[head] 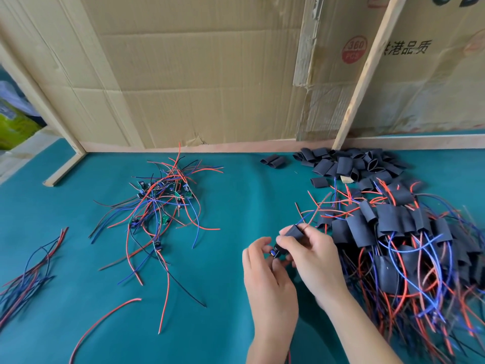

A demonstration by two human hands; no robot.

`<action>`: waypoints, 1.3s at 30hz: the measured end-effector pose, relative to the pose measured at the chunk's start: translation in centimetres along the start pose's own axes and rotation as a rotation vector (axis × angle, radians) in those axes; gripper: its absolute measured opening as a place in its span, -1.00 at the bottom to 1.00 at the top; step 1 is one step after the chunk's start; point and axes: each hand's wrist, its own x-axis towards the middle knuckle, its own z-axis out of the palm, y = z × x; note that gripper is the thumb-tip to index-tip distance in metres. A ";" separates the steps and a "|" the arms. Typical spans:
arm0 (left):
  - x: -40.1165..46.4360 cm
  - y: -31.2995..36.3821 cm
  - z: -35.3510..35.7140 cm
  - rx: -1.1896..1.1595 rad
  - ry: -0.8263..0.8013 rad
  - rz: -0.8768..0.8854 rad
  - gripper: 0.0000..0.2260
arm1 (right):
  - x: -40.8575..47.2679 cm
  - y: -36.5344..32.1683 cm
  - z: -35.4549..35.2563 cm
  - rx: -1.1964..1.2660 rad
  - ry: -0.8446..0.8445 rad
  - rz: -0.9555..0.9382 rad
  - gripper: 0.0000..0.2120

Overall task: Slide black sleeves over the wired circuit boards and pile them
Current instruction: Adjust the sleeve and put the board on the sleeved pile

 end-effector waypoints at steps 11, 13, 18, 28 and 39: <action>0.1 -0.4 -0.5 -0.293 0.054 -0.092 -0.65 | 0.2 0.0 -0.2 0.136 -0.050 0.155 -0.91; 0.3 -0.5 -0.6 -0.325 0.035 -0.098 -0.70 | 0.3 -0.1 -0.3 0.194 -0.053 0.203 -0.95; 0.4 -0.8 -0.8 -0.369 -0.034 -0.120 -0.80 | 0.4 -0.2 -0.4 0.261 -0.090 0.254 -0.95; 0.5 -0.2 -1.1 -0.420 -0.047 -0.099 -0.80 | -0.4 -0.9 -0.2 0.239 -0.236 0.244 -0.73; 0.3 -0.1 -1.5 -0.389 -0.122 -0.098 -0.80 | -0.4 -2.6 -2.1 0.251 -0.105 0.059 -0.62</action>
